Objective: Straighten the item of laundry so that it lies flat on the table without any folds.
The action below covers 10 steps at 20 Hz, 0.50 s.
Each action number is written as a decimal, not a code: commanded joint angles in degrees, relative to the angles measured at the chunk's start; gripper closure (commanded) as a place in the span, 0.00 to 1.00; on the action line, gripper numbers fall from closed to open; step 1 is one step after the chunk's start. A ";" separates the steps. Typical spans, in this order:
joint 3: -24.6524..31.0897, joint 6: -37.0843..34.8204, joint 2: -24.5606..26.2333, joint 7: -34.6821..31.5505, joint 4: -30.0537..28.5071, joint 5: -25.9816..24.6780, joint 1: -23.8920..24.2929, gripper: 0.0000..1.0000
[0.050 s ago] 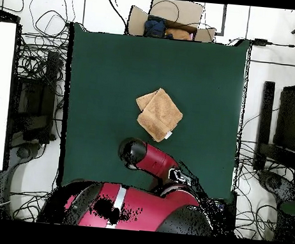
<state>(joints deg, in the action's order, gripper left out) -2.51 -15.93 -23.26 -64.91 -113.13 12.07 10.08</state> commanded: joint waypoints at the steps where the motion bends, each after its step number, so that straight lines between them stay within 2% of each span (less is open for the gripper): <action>1: 3.37 1.20 -1.96 -18.86 4.49 6.05 -2.54 0.00; 5: -0.47 -3.25 -2.83 -18.55 6.33 6.74 -5.51 0.00; 10: -0.84 -2.88 -2.62 -18.44 5.96 8.12 -5.98 0.00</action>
<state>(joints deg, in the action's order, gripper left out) -3.33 -15.93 -25.56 -64.94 -111.92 15.80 5.30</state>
